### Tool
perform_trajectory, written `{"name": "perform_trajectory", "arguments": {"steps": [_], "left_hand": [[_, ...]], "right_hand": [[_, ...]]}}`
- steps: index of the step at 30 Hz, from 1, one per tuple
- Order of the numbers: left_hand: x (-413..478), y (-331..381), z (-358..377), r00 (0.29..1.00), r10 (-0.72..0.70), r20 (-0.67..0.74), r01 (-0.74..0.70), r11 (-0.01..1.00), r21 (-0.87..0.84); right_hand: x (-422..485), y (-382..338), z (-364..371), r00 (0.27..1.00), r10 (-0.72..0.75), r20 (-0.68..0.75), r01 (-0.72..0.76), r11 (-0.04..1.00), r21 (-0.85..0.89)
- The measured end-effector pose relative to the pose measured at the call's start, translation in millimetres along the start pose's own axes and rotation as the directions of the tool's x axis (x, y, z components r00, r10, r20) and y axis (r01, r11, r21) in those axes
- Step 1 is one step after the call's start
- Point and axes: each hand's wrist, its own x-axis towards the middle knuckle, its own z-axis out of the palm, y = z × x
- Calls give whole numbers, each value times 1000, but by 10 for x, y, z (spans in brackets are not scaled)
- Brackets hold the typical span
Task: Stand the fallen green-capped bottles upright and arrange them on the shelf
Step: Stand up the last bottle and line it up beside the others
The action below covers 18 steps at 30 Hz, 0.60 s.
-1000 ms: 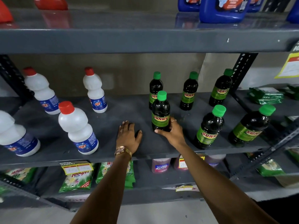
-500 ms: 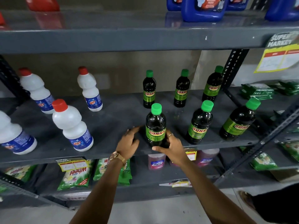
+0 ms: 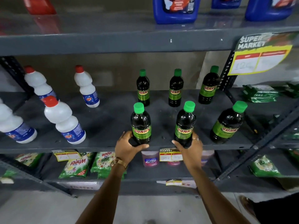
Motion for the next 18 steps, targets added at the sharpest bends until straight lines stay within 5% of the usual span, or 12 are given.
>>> {"name": "perform_trajectory", "arguments": {"steps": [18], "left_hand": [[-167,152,81,995,-93,-34,91,995,-41]], "right_hand": [[127,72,-199,961,-130,245,132,991,8]]}}
